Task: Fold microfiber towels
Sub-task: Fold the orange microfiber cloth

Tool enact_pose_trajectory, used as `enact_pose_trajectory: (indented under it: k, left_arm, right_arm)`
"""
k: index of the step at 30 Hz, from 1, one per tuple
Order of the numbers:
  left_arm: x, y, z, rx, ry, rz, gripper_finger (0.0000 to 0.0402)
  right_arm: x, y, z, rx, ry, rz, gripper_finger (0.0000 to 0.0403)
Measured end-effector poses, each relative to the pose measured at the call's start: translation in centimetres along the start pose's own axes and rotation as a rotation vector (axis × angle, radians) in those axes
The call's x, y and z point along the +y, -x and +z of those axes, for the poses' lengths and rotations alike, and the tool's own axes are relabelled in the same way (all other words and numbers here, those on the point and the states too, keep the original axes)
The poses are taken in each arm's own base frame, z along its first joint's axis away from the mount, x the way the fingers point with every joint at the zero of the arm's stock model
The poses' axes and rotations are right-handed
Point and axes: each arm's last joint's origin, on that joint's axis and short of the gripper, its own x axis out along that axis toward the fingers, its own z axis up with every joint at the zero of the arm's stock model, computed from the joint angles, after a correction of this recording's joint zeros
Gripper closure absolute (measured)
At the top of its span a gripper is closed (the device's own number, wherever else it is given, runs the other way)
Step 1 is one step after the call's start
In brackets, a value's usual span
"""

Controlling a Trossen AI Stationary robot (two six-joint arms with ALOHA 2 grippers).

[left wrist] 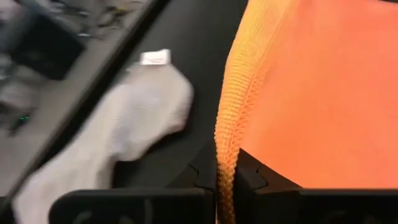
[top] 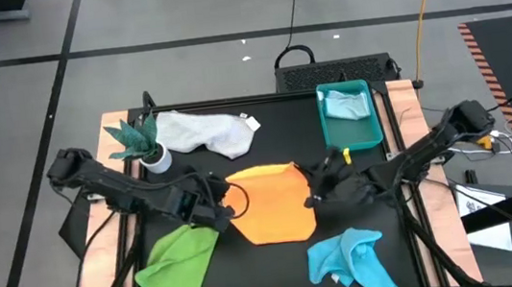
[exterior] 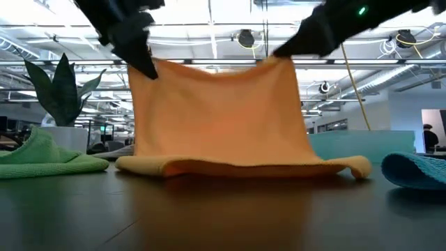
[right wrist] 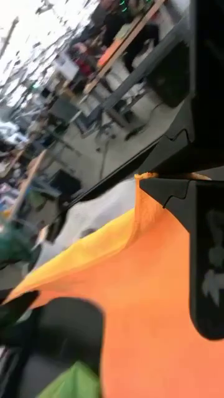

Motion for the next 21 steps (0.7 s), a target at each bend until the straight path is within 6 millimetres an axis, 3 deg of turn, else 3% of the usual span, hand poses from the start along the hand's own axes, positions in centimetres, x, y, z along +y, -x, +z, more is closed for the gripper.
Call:
enact_pose_trajectory:
  k: [4,8,13,17,21]
  left_arm:
    - [-0.1,2.9,-0.3,-0.021,0.002,-0.150,0.0396]
    - [-0.3,6.7,-0.4,-0.088,0.033,-0.386,0.0385]
    - [0.1,12.4,0.8,-0.369,0.052,-0.691,0.0388]
    - [1.3,14.8,1.7,-0.551,0.010,-0.765,0.0395]
    - [2.0,13.8,2.0,-0.546,-0.017,-0.654,0.0392]
  right_arm:
    - [-0.5,3.2,2.0,-0.129,-0.086,0.147,0.0402]
    - [-0.2,7.2,4.4,-0.386,-0.154,0.507,0.0402]
    - [-0.6,10.9,7.0,-0.733,-0.364,0.791,0.0402]
    - [-1.5,11.4,7.5,-0.734,-0.502,0.691,0.0402]
    - [-1.7,10.0,6.6,-0.512,-0.465,0.392,0.0402]
